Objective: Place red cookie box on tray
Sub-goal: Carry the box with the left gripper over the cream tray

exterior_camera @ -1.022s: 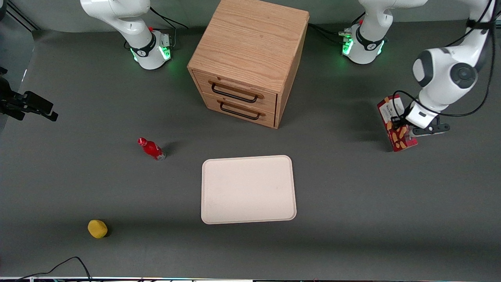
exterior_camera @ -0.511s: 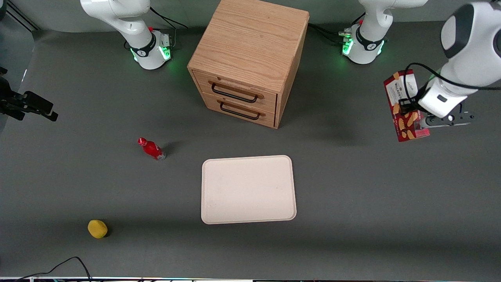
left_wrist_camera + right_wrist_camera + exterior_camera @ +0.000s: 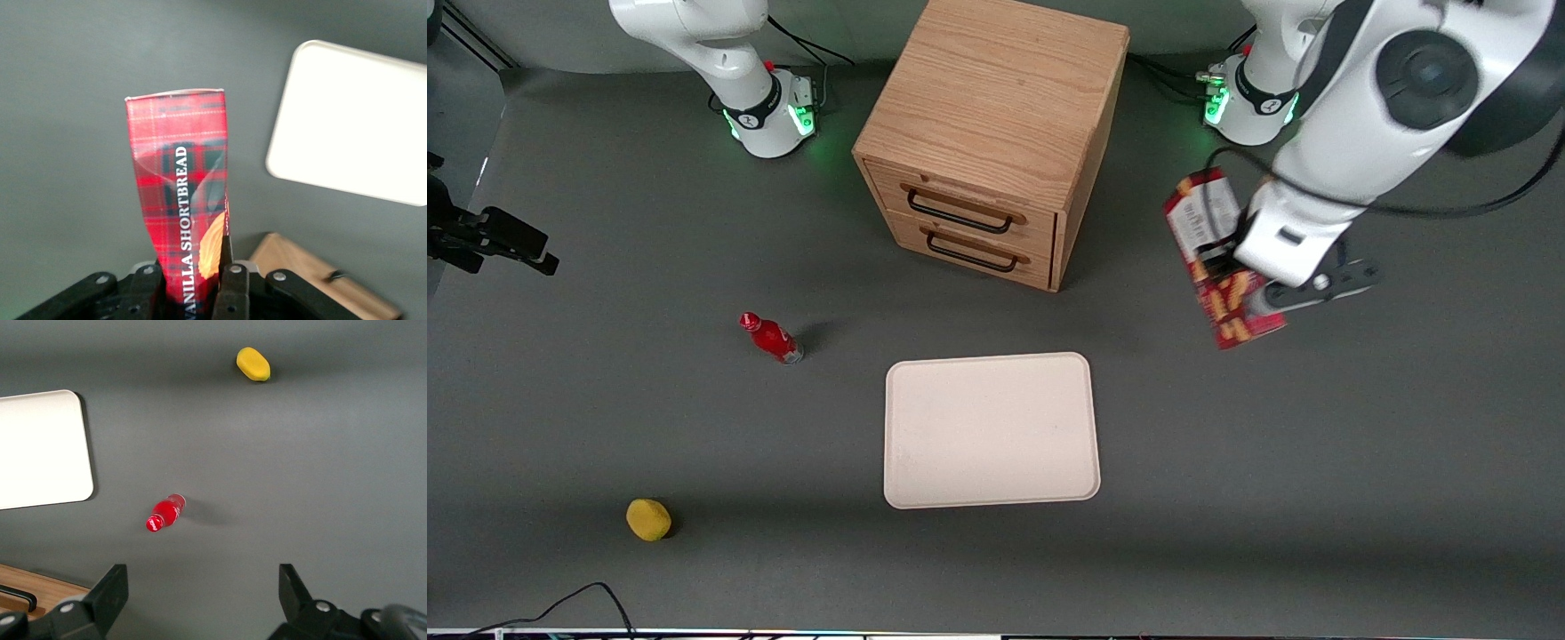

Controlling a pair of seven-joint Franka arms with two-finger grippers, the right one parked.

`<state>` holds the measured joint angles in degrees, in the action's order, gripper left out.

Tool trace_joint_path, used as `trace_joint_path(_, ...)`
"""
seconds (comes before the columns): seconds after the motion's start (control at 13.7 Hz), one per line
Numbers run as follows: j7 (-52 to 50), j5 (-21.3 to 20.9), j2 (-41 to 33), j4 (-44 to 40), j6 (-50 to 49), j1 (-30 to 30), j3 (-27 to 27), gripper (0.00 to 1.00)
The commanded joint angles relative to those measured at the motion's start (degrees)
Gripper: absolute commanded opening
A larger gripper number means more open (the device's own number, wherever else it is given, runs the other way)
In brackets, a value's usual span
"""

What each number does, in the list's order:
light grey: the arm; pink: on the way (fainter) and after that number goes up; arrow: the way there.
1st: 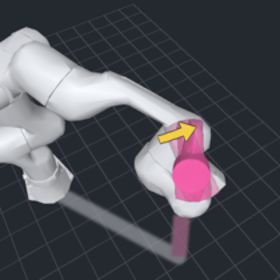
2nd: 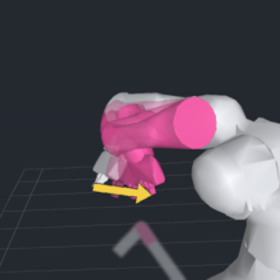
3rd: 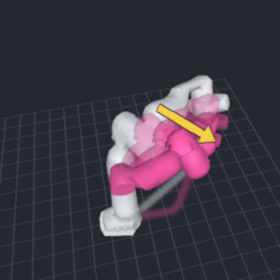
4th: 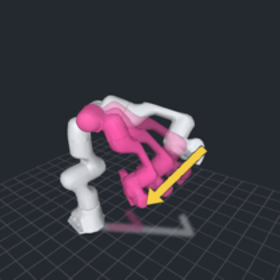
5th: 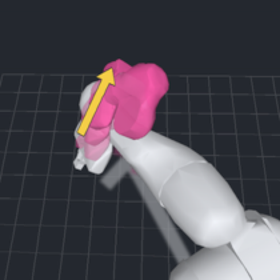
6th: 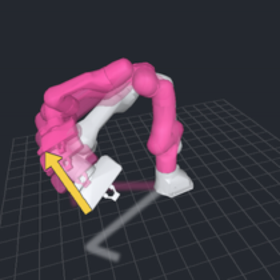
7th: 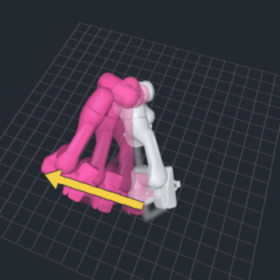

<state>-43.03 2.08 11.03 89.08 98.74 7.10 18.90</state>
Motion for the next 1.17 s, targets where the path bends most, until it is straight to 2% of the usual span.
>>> trace_joint_path(0.0,-13.5,-0.8,14.3,-14.8,1.5,4.1,1.7,0.29)
trace_joint_path(0.29,-23.5,-9.1,23.8,-16.9,12.6,8.5,2.9,0.29)
trace_joint_path(0.44,-27.4,-15.9,28.2,-17.4,17.7,11.3,3.7,0.29)
trace_joint_path(0.73,-29.0,-25.4,36.3,-21.1,20.4,16.2,3.2,0.29)
trace_joint_path(0.8,-29.0,-26.8,37.6,-21.1,21.6,16.4,3.2,0.29)
trace_joint_path(1.09,-26.8,-27.0,40.2,-21.0,27.1,15.7,0.8,0.29)
